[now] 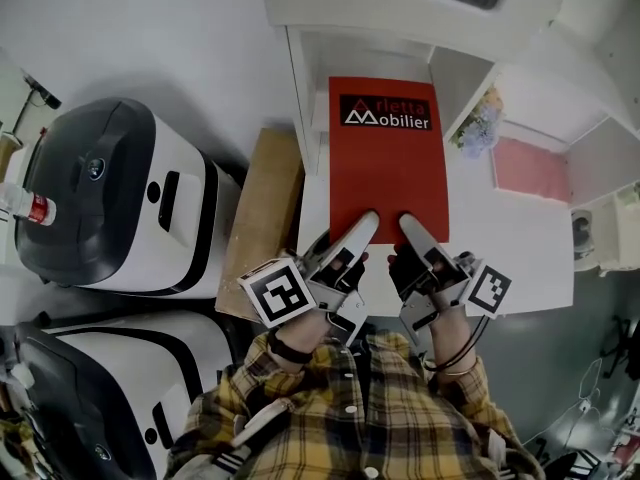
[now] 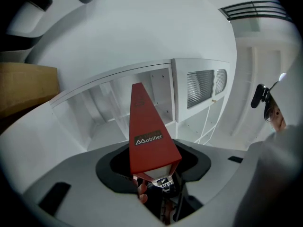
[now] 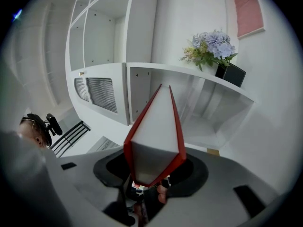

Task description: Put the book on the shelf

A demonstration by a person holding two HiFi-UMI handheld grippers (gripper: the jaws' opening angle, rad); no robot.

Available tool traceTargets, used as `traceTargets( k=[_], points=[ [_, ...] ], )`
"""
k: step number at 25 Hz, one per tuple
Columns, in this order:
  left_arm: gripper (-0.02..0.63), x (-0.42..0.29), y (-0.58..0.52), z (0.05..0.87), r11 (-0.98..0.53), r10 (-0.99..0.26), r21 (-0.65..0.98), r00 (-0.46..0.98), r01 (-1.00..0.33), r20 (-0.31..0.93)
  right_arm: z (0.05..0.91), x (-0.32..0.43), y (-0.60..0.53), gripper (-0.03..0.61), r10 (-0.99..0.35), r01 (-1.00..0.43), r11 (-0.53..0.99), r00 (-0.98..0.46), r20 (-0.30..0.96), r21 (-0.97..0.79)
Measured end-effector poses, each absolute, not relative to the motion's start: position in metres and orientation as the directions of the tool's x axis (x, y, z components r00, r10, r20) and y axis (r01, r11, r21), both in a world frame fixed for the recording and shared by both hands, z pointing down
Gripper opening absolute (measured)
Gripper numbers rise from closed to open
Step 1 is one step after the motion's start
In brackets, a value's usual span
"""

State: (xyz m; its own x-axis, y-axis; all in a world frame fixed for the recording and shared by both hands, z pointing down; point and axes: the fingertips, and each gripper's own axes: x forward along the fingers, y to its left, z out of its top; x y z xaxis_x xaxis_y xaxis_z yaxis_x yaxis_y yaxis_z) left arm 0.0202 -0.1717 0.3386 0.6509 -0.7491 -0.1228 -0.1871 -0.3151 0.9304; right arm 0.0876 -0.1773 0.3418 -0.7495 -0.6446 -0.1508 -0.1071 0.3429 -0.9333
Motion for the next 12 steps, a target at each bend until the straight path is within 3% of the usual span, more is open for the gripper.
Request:
traceTargets(
  k=[12],
  points=[
    [0.216,0.022,-0.196,0.352,-0.295,-0.717,0.945,0.687,-0.145,-0.118,0.356,0.090,-0.197,0.204,-0.695,-0.144,0.297,-0.710,-0.110,-0.944]
  ],
)
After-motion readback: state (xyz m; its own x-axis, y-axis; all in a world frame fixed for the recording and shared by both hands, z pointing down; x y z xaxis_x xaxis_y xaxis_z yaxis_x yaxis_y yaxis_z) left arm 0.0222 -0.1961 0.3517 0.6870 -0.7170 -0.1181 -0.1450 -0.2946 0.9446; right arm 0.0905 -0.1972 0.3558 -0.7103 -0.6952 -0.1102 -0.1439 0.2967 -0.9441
